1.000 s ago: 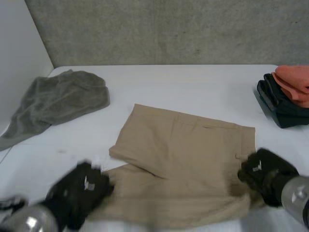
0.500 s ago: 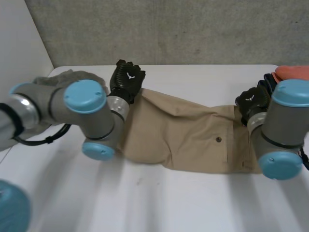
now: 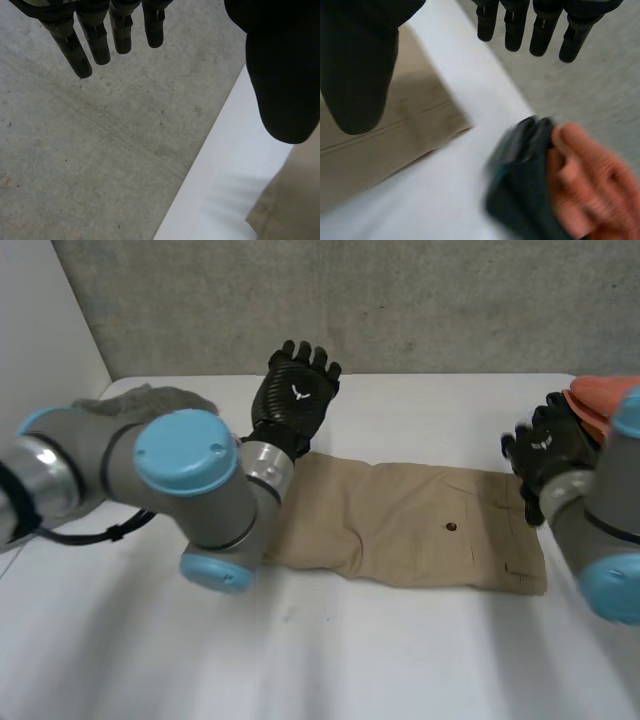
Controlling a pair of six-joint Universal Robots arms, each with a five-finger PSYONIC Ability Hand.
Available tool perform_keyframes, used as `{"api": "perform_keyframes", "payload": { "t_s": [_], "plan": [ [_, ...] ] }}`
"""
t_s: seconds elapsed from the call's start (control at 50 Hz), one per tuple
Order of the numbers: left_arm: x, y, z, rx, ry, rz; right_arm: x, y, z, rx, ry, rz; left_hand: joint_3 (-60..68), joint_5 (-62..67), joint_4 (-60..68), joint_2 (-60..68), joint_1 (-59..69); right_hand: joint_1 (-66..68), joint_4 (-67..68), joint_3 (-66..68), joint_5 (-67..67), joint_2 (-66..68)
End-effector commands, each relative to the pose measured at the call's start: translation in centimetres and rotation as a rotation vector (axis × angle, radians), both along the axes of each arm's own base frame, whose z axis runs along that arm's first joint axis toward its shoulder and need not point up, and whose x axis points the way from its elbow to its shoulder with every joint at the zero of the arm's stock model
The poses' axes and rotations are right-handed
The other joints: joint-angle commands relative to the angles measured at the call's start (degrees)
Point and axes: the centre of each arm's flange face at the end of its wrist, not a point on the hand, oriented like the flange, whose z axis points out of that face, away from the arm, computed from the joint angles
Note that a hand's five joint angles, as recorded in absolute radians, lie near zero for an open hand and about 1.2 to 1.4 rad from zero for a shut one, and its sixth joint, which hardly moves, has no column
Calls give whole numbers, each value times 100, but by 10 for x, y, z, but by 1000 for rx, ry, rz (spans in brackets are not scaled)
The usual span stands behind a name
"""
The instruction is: Fold the laundry.
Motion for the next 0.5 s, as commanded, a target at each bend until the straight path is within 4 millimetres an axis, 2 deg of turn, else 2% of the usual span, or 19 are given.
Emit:
{"api": "perform_keyframes", "payload": {
  "t_s": [0.02, 0.12, 0.18, 0.22, 0.24, 0.28, 0.34, 0.42, 0.5],
  "plan": [
    [23, 26, -5, 105, 22, -8, -29, 33, -25, 272, -186, -20, -199, -275, -166, -197, -91, 992, 922, 940, 900, 1028],
    [28, 33, -13, 184, 73, -16, -26, 38, -44, 279, -269, 26, -199, -275, -166, -197, -91, 1547, 1477, 1495, 1455, 1583],
    [29, 35, -17, 214, 94, -23, -26, 34, -50, 256, -269, 22, -199, -275, -166, -197, -91, 1581, 1512, 1529, 1490, 1617],
    [29, 35, -18, 222, 101, -22, -26, 31, -62, 269, -263, 8, -199, -275, -166, -197, -91, 2016, 1946, 1964, 1924, 2052],
    [30, 35, -18, 222, 101, -21, -27, 30, -64, 268, -260, 4, -199, -275, -166, -197, -91, 2835, 2765, 2783, 2743, 2871],
    [30, 36, -19, 226, 99, -18, -30, 24, -68, 244, -252, -27, -199, -275, -166, -197, -91, 6568, 6499, 6516, 6477, 6604],
    [31, 36, -15, 219, 106, -15, -37, 18, -63, 167, -228, -67, -199, -275, -166, -197, -91, 6588, 6519, 6536, 6496, 6624],
    [35, 39, -1, 201, 122, -16, -47, 19, -40, 67, -152, -79, -199, -275, -166, -197, -91, 6588, 6519, 6536, 6496, 6624],
    [40, 43, 9, 187, 133, -15, -77, 9, -33, 53, 21, -122, -199, -275, -166, -197, -91, 6588, 6519, 6536, 6496, 6624]
  ]
}}
